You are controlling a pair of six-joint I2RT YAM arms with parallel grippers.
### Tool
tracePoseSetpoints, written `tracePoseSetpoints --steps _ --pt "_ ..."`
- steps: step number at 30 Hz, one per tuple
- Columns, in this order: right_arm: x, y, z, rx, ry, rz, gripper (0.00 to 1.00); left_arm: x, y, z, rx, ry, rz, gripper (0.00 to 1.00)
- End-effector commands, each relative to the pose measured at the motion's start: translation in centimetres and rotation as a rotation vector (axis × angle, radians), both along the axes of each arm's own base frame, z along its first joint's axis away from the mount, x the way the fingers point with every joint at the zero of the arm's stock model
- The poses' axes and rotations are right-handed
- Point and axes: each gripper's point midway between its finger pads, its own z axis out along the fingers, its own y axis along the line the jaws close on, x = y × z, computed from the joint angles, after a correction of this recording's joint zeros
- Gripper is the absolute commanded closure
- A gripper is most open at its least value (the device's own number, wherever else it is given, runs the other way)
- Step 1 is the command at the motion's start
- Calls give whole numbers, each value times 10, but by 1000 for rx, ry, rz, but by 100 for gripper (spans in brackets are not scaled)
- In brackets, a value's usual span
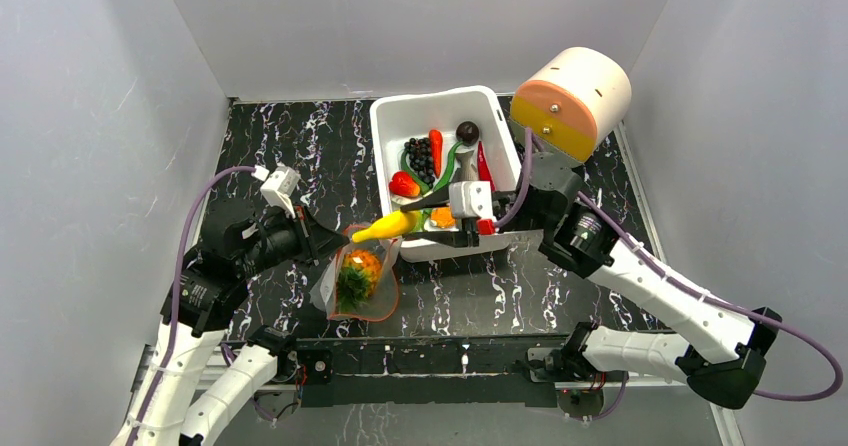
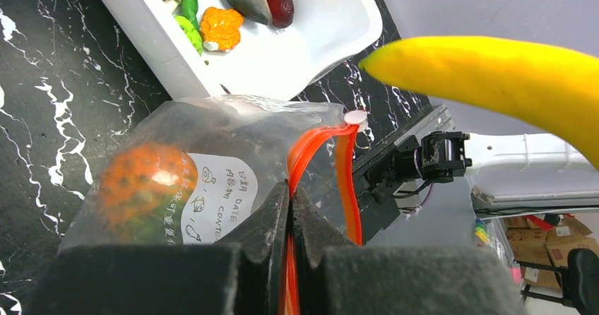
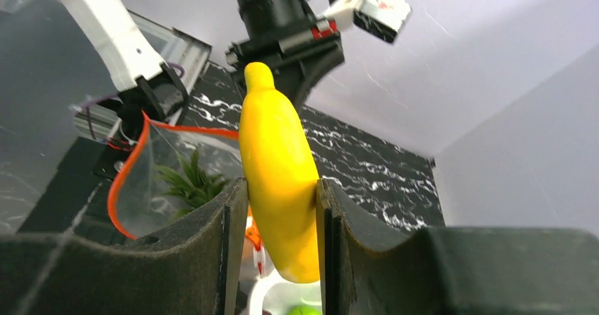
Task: Place the food in the zip-top bag and seal the zipper
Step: Place the fake fruit in the zipper food storage bag.
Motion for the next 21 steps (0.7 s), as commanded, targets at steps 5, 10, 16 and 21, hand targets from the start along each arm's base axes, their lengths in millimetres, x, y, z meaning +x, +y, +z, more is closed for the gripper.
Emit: tracePoseSetpoints --steps 5,10,16,21 --pt "-48 19 34 117 -55 189 80 -5 -10 6 -54 13 -48 100" --pt "-62 30 27 110 -54 253 80 -6 -11 9 -59 9 -62 100" --pt "-62 44 0 42 -89 270 80 -9 -12 6 -55 21 -77 100" --pt "-51 55 -32 -56 -131 253 80 -11 -12 11 -61 11 -81 100"
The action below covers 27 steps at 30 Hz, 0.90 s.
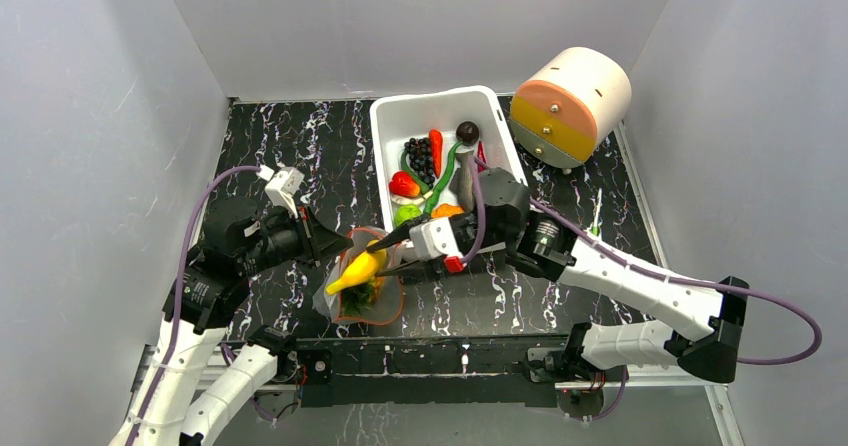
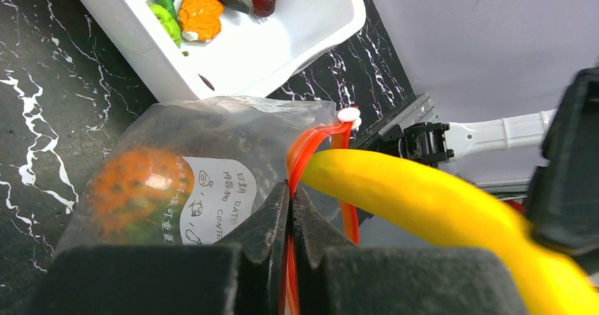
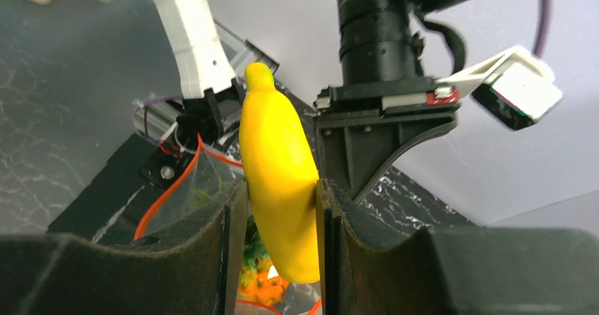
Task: Place the food in the zip-top bag and seal the zipper
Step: Place the fake fruit in the zipper food storage bag.
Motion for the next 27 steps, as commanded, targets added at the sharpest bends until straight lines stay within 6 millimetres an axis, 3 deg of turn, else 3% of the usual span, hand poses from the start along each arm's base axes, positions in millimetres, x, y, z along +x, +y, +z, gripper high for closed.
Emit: tracePoseSetpoints --steps 1,11,19,27 --pt "9 8 -19 -50 -95 -14 80 -5 -4 11 -28 -25 -36 100" --pt "44 14 -79 -258 -253 -128 80 -11 -2 13 -18 -34 -43 100" --pt "57 14 -101 -350 -331 -159 81 -12 -1 17 -10 -54 -54 100" --pt "60 17 -96 -322 -345 -196 83 -14 1 13 6 -48 -54 100"
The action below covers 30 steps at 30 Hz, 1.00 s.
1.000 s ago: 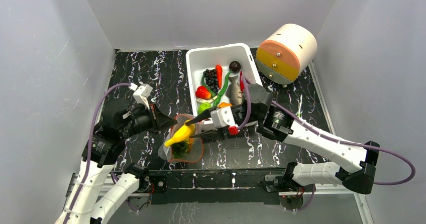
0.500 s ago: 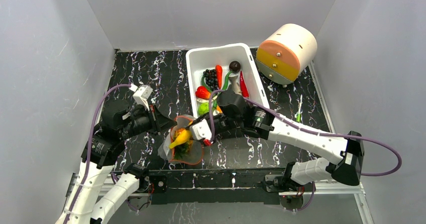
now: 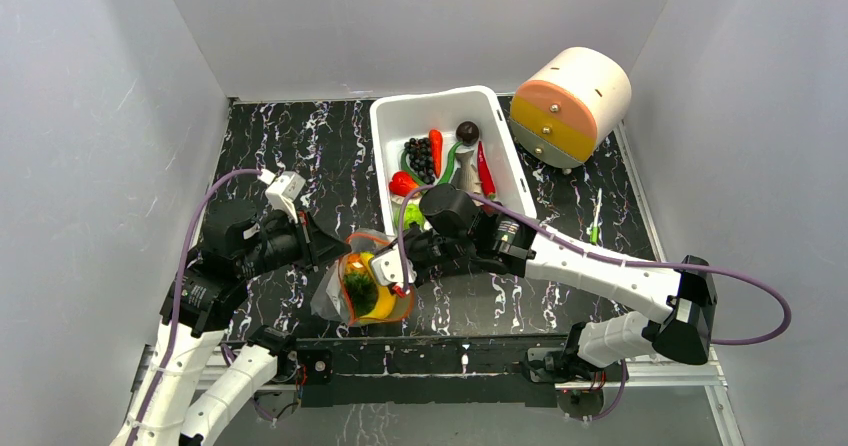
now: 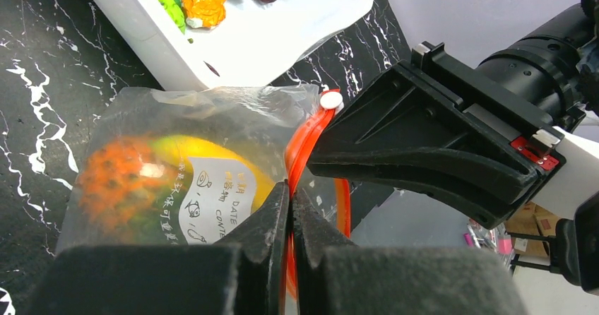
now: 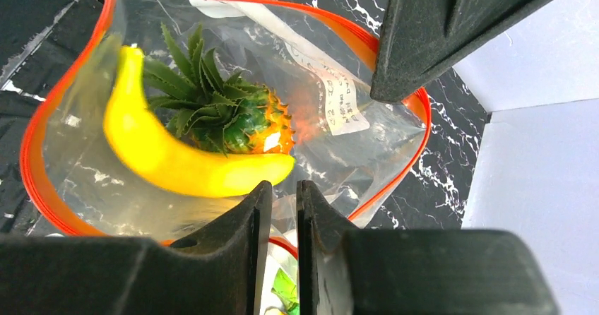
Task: Place the food in the zip-top bag and seal the zipper
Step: Place the fake fruit in the zipper food storage bag.
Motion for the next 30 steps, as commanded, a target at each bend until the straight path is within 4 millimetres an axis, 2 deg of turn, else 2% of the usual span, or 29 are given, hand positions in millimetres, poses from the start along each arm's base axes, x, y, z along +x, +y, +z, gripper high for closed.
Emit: tracePoseSetpoints --steps 1,7,14,17,19,22,27,30 --pt "4 7 28 73 -81 -1 82 -5 -3 19 -30 -48 -29 100" --pt "-1 11 47 159 22 -52 73 -1 -1 17 -23 -45 -7 100" --pt "-6 -2 119 526 273 -206 54 10 9 16 12 -81 72 100" --pt "10 -11 138 629 439 -369 51 19 23 17 53 -117 159 100" --pt "32 -19 148 684 549 -550 46 26 36 21 81 -144 240 100" --pt "55 -26 152 691 608 -728 45 35 55 31 112 -197 354 100" --pt "88 -35 131 678 580 -917 43 51 70 57 136 -293 449 100" --pt "119 -42 113 637 617 -1031 43 63 78 72 171 -352 490 100"
